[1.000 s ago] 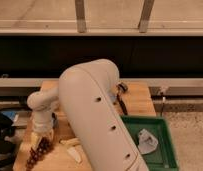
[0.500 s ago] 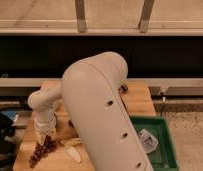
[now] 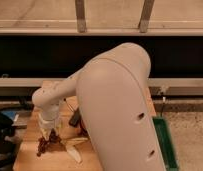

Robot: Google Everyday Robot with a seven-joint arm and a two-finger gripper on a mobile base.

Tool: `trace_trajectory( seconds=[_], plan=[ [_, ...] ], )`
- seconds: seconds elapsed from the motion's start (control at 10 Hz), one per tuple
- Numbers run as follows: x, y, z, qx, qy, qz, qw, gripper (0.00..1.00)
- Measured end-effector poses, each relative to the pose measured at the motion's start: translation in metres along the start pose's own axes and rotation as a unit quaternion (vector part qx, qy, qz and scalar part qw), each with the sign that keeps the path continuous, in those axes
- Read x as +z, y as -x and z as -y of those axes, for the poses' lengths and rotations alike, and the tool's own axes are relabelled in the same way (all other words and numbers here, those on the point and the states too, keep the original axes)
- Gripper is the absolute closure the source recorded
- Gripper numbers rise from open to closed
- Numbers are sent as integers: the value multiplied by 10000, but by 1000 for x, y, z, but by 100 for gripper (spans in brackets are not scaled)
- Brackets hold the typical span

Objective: Place grapes in table surface

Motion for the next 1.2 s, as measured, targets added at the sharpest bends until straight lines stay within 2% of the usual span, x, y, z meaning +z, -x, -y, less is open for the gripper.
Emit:
trace_trajectory(
  seconds=[0.3, 0.5, 0.8, 1.2],
  plan=[
    [-37, -5, 42, 490, -278, 164, 9983, 100],
    [-65, -1, 75, 842, -394, 298, 9952, 100],
    [-106, 17, 134, 1356, -406, 581, 9882, 100],
    [-161, 53, 212, 1862, -316, 1085, 9760, 100]
  ],
)
